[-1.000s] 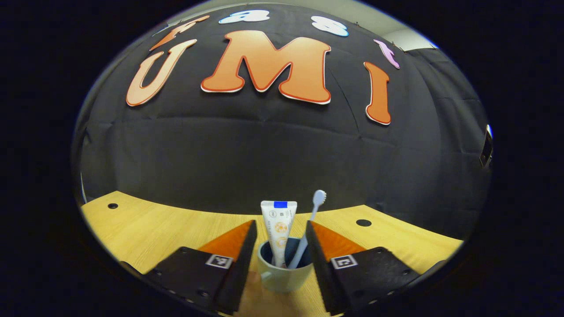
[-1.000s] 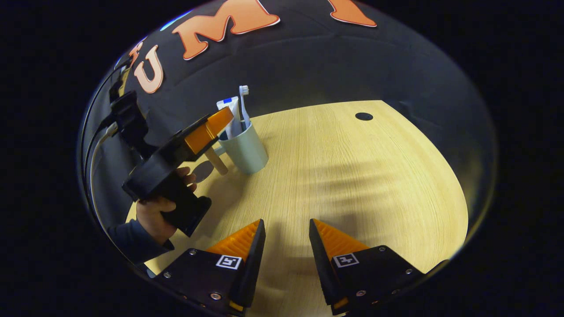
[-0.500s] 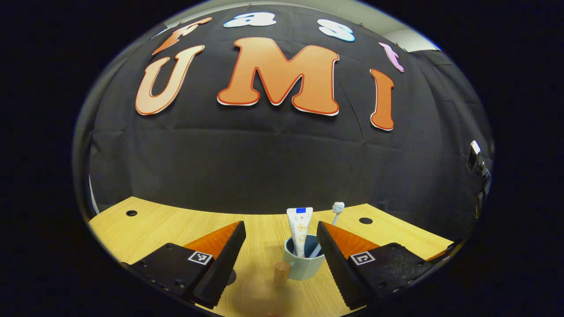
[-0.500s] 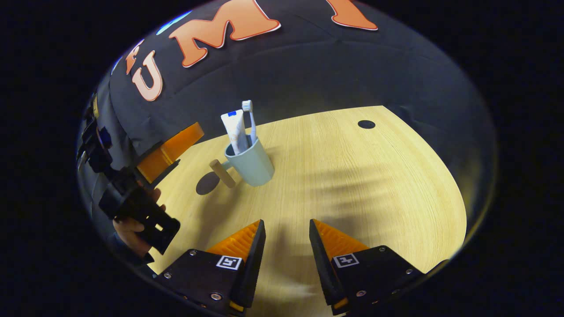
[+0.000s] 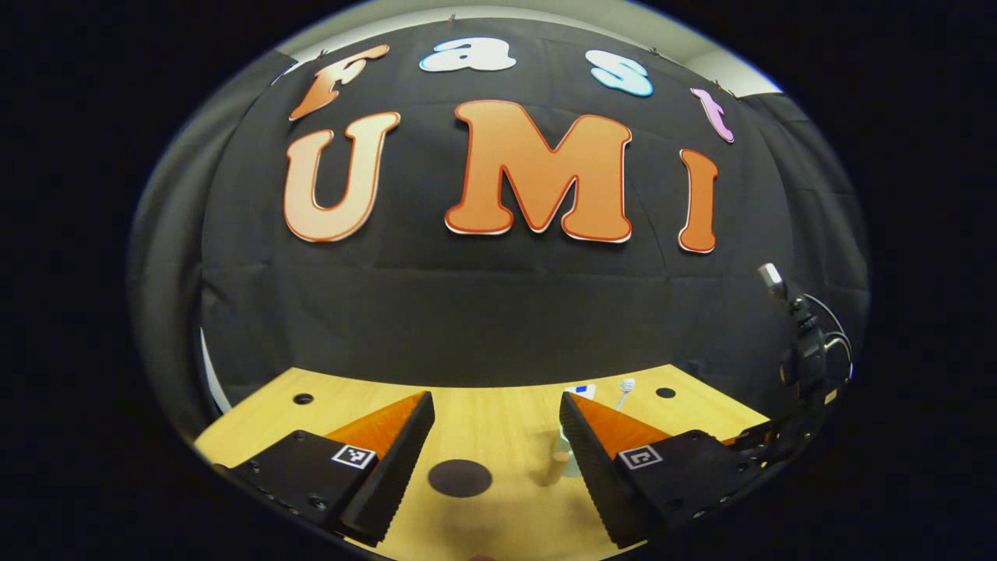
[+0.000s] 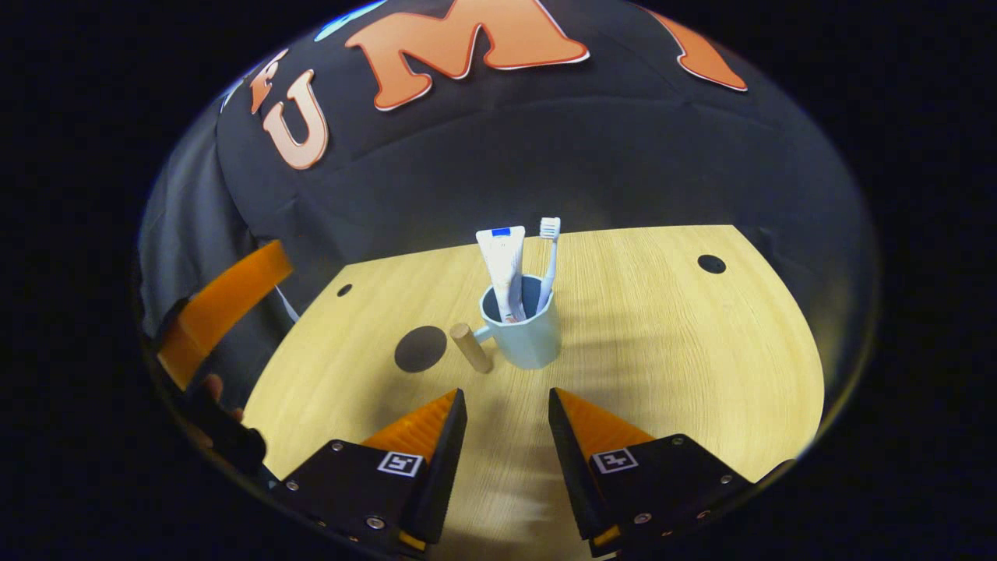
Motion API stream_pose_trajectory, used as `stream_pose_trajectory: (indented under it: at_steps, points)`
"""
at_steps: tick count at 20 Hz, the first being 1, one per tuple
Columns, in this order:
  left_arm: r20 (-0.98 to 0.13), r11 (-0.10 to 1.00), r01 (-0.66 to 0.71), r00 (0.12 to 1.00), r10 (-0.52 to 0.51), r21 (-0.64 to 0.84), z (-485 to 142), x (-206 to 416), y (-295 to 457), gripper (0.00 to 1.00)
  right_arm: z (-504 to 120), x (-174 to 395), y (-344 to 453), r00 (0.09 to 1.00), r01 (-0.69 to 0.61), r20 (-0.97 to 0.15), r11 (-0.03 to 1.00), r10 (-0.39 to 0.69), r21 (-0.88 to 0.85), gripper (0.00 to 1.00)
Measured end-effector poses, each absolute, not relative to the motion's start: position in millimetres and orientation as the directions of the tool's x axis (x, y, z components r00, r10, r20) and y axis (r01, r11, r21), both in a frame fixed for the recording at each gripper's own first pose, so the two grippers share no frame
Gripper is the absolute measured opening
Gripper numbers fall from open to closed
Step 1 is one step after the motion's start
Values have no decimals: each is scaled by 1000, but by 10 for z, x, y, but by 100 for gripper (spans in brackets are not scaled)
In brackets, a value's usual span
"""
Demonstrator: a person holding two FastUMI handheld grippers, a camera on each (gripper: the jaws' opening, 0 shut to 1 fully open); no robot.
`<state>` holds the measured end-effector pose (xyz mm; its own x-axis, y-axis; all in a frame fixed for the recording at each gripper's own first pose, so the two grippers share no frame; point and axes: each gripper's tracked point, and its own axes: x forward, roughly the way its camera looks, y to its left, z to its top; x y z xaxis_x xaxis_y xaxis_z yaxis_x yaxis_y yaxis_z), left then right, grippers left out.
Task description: Put the toothbrush and toothpaste on the desktop into the cup, then pick up the cup and place it on the coaster on the desktop.
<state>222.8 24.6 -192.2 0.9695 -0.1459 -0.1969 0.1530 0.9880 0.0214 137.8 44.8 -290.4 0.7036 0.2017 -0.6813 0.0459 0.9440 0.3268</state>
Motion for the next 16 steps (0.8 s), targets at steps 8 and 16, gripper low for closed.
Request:
stream_pose_trajectory:
  at_steps: [8, 16]
  points:
    - [-217, 995, 65, 975, -48, 70, -1714, 1712, 977, 97, -2949, 1679, 756, 644, 113, -741, 935, 189, 336, 93]
    - [-213, 991, -6, 976, 34, 133, -1596, 1514, 1571, 96, -3026, 2007, 812, 561, 224, -824, 944, 78, 242, 95]
